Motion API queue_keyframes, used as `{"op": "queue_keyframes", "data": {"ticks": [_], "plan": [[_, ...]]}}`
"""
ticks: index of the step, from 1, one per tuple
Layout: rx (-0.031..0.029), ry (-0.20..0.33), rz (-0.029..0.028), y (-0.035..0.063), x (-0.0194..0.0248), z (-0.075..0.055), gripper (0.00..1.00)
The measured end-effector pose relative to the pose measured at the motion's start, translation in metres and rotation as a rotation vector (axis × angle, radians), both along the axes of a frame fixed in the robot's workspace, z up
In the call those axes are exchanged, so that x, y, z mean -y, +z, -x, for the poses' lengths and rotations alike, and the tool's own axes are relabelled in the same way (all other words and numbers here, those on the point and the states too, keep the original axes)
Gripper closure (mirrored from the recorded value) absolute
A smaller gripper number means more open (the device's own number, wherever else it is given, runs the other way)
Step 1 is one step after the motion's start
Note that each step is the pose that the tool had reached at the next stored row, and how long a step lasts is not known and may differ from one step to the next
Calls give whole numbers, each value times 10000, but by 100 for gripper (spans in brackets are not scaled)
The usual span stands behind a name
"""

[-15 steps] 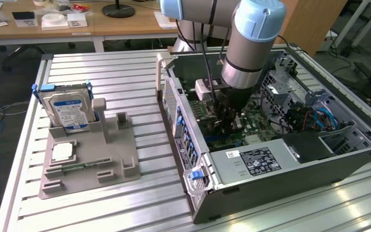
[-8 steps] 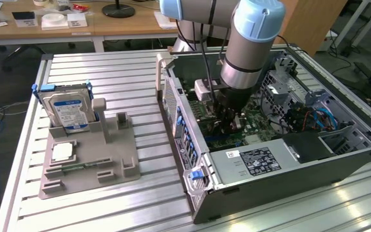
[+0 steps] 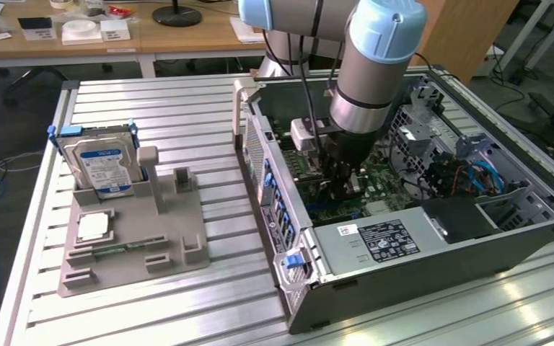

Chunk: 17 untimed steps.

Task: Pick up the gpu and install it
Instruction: 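Insert the gpu into the slot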

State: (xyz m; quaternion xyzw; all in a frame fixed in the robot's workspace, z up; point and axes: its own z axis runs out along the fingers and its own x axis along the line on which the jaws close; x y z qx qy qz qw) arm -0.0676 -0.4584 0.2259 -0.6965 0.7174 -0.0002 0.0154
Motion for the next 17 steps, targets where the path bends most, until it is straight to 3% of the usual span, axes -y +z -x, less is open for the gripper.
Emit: {"op": "queue_keyframes", "data": {"ticks": [17], "plan": [[-15,0,4,-48,0,16,72]]}}
